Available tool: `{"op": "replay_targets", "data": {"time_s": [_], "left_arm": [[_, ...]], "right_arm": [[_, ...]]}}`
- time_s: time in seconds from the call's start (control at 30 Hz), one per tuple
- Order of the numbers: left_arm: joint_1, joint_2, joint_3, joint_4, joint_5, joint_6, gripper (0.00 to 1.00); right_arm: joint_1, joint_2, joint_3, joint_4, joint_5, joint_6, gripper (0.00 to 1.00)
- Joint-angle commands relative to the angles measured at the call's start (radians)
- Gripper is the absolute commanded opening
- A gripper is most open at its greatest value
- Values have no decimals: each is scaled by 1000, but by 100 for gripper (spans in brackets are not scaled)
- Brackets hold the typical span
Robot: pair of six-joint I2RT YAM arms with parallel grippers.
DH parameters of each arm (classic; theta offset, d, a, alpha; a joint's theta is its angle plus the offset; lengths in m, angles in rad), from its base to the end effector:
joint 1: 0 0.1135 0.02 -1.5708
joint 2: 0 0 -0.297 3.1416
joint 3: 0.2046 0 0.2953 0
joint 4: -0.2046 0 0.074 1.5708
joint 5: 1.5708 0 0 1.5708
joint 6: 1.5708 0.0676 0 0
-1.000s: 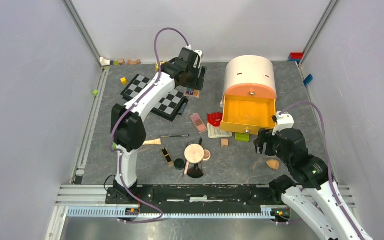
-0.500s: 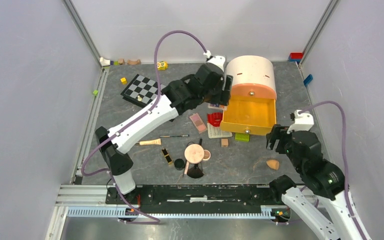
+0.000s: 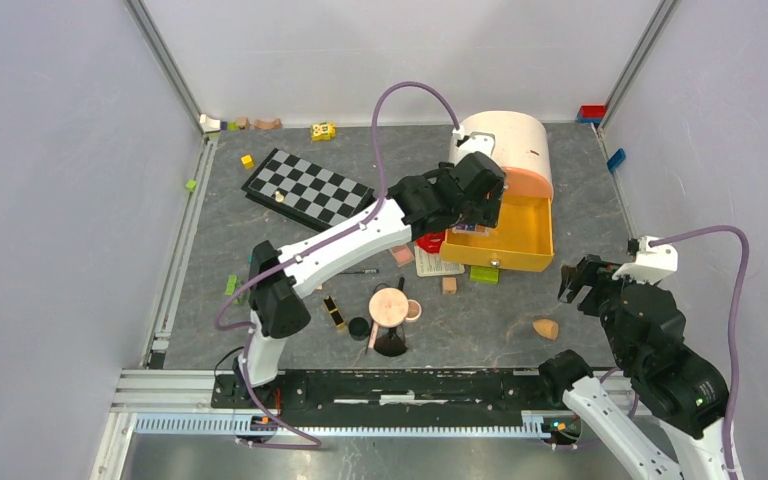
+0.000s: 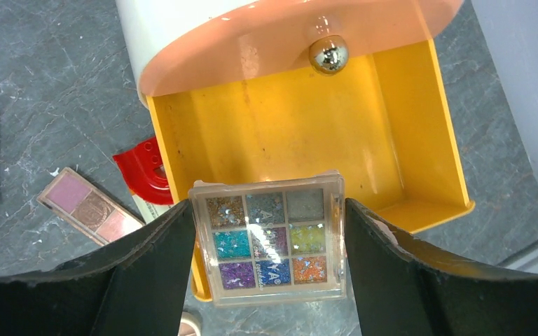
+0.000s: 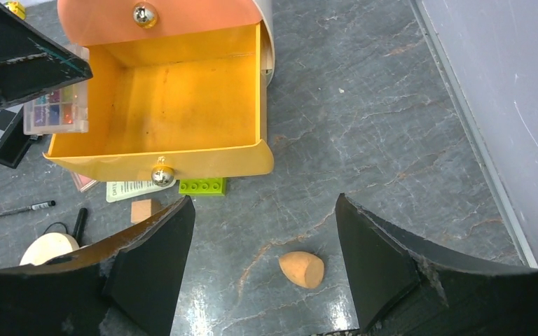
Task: Organize the makeup
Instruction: Place the makeup in the drawer.
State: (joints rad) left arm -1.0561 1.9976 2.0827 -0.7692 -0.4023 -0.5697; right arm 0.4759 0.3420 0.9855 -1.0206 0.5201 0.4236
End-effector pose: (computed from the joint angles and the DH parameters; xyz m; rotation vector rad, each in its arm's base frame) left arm 0.2847 -0.4496 0.3821 0.3258 2.2050 -0.4542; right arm 0.0677 -0.0029 0.3857 0.2887 1.8753 0.1042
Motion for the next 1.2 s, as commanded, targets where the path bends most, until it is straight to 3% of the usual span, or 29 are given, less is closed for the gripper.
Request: {"op": "replay_targets", "data": {"time_s": [0.0, 1.0, 1.03, 1.17], "left_arm": [[-12, 46, 71, 57, -73, -61, 47], [-22, 292, 175, 12, -178, -4, 48], [-21, 296, 175, 13, -178, -4, 48], [-21, 321, 190, 1, -173, -8, 49]], "right_arm": [[0, 0, 20, -6, 38, -6, 81], [0, -61, 5, -48, 92, -34, 83], [-46, -61, 5, -48, 93, -34, 83], [0, -61, 5, -49, 92, -34, 84]]}}
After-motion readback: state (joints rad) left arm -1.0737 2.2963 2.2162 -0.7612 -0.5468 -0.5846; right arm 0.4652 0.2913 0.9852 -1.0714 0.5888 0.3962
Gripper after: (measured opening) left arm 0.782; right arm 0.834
